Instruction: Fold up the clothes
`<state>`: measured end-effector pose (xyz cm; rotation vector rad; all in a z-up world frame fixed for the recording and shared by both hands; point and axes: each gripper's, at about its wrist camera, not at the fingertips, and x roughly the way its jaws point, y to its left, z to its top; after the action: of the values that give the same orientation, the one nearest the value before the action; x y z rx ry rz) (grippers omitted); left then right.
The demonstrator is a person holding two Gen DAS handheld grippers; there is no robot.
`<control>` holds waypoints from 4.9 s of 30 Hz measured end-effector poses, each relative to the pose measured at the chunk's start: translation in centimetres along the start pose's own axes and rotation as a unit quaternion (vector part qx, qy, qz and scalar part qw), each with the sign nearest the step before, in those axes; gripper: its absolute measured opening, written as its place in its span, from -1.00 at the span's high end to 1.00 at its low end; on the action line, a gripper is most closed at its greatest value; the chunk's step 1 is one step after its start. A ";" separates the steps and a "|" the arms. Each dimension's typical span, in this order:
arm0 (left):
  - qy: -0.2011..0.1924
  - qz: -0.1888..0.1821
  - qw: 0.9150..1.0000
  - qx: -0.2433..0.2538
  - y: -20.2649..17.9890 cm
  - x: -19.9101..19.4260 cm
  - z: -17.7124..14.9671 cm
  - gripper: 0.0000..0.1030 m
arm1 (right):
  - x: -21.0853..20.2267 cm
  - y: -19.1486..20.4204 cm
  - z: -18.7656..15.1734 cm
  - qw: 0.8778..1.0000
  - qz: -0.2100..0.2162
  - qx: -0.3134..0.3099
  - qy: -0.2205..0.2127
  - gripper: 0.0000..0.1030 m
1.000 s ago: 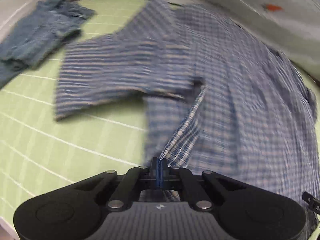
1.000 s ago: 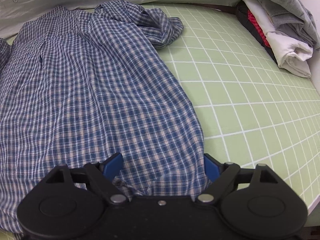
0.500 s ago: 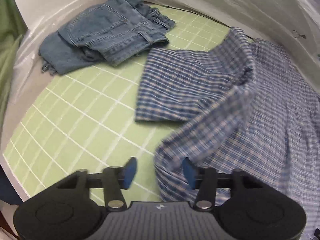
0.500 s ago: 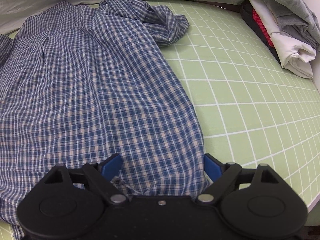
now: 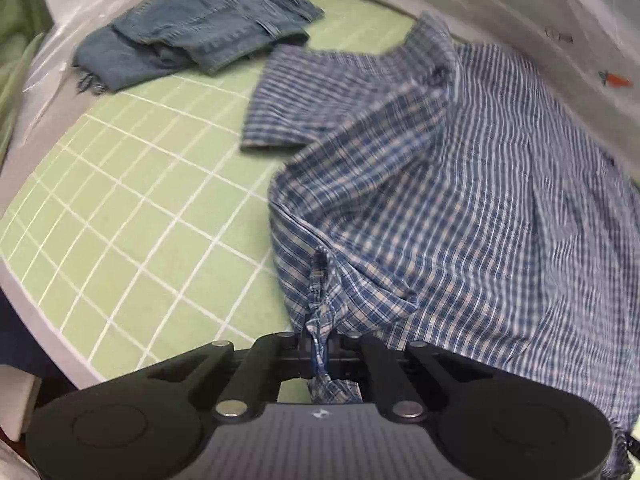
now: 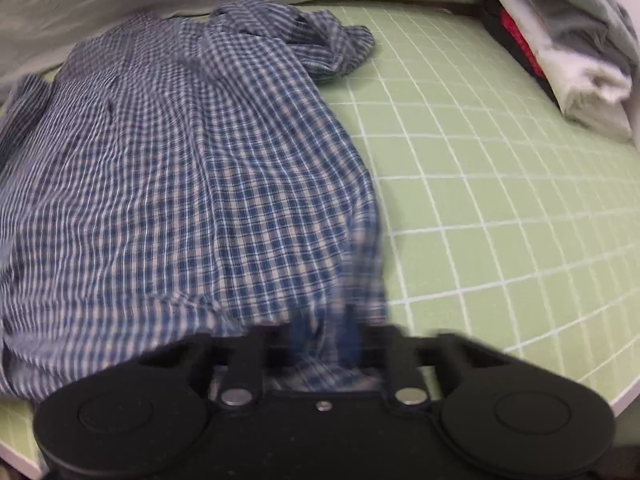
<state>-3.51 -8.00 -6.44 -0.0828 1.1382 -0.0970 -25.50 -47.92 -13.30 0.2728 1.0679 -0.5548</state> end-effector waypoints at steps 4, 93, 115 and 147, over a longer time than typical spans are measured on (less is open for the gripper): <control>-0.032 0.007 0.999 -0.024 1.7 -3.3 -0.4 0.94 | -3.4 -1.2 -0.1 0.999 0.017 0.009 -0.033 0.99; 0.020 0.044 0.983 0.179 -29.5 3.8 7.4 -0.92 | 11.2 -23.3 17.3 0.912 -0.051 0.378 -0.153 -0.50; 0.008 0.030 0.984 0.174 -29.8 2.1 6.2 -0.92 | 8.0 -23.1 9.9 0.915 -0.182 0.341 -0.116 0.88; 0.023 0.090 0.992 0.080 -18.1 7.4 7.7 -0.92 | 14.2 -1.9 27.0 0.986 0.074 -0.023 -0.151 -0.86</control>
<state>5.96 -26.76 -7.81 0.1652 1.1747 -0.0299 -1.12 -66.40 -13.19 0.2168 0.7596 -0.4211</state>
